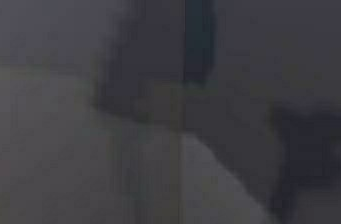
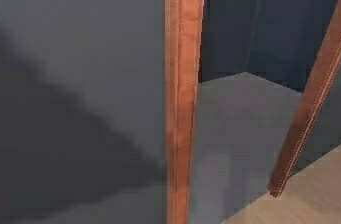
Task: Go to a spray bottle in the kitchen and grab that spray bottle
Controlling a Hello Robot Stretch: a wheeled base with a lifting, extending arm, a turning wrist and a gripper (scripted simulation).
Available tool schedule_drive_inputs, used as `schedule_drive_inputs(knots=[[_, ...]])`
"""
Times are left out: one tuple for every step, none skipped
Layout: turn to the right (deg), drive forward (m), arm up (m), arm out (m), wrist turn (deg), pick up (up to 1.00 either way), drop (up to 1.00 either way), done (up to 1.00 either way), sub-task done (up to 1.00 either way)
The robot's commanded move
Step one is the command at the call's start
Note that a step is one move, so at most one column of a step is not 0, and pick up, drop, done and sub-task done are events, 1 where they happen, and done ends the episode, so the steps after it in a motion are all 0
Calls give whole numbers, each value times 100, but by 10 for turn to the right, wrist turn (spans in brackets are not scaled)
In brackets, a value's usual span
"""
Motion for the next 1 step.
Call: schedule_drive_inputs(knots=[[450, 0, 0, 0, 0, 0, 0, 0, 0]])
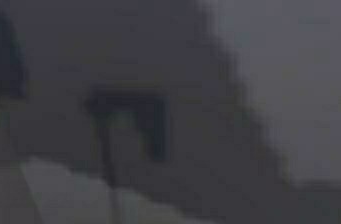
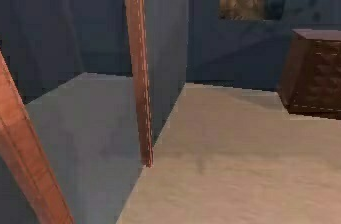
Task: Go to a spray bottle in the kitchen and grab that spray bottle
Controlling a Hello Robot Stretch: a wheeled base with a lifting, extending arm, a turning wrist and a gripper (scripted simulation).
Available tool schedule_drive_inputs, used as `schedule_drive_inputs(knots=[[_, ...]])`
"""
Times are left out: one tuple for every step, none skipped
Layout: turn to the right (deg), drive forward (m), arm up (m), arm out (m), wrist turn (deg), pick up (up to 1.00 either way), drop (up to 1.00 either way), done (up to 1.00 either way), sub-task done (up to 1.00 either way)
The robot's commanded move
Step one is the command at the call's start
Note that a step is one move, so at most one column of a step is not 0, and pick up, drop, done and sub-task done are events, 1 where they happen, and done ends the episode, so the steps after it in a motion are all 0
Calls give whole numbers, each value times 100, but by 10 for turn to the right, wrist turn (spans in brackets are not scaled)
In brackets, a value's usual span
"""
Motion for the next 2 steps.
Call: schedule_drive_inputs(knots=[[450, 0, 0, 0, 0, 0, 0, 0, 0], [390, 0, 0, 0, 0, 0, 0, 0, 0]])
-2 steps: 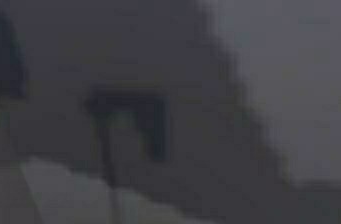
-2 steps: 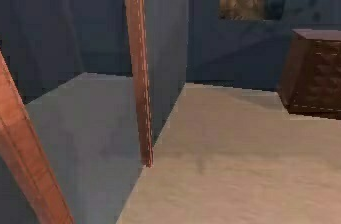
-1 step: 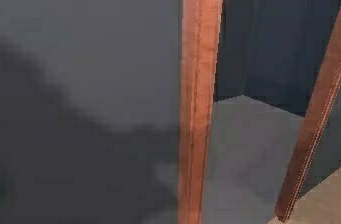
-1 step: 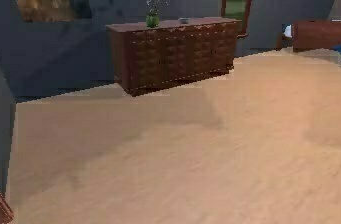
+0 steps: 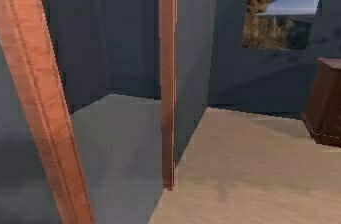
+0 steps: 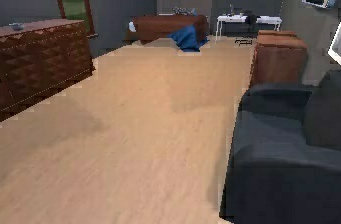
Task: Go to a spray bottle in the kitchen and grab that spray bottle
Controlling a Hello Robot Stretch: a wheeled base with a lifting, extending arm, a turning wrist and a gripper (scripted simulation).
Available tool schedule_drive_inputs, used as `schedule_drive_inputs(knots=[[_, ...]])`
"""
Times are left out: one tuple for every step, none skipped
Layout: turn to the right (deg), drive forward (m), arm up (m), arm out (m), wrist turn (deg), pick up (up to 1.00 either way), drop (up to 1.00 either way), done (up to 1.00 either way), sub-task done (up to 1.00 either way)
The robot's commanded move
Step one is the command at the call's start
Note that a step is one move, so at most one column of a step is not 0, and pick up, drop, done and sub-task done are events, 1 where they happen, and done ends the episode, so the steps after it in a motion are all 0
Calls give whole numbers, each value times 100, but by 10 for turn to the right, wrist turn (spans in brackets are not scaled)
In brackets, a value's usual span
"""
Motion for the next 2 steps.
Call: schedule_drive_inputs(knots=[[0, 90, 0, 0, 0, 0, 0, 0, 0], [360, 0, 0, 0, 0, 0, 0, 0, 0]])
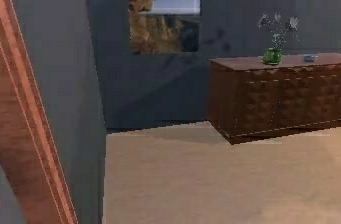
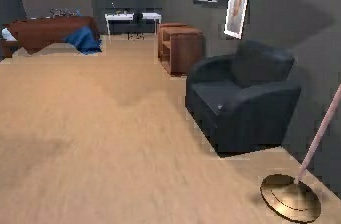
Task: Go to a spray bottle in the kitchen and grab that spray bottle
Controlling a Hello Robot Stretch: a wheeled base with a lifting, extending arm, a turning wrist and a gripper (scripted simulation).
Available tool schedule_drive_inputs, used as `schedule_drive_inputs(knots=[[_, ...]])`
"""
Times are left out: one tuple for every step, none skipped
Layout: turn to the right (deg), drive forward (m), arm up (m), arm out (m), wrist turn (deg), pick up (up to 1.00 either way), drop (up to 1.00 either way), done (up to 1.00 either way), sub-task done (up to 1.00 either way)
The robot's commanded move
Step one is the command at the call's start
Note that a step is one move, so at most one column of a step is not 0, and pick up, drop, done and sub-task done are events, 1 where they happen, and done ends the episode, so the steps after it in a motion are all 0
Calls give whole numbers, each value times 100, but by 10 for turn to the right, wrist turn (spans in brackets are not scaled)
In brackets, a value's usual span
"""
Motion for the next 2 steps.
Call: schedule_drive_inputs(knots=[[0, 5, 0, 0, 0, 0, 0, 0, 0], [-450, 0, 0, 0, 0, 0, 0, 0, 0]])
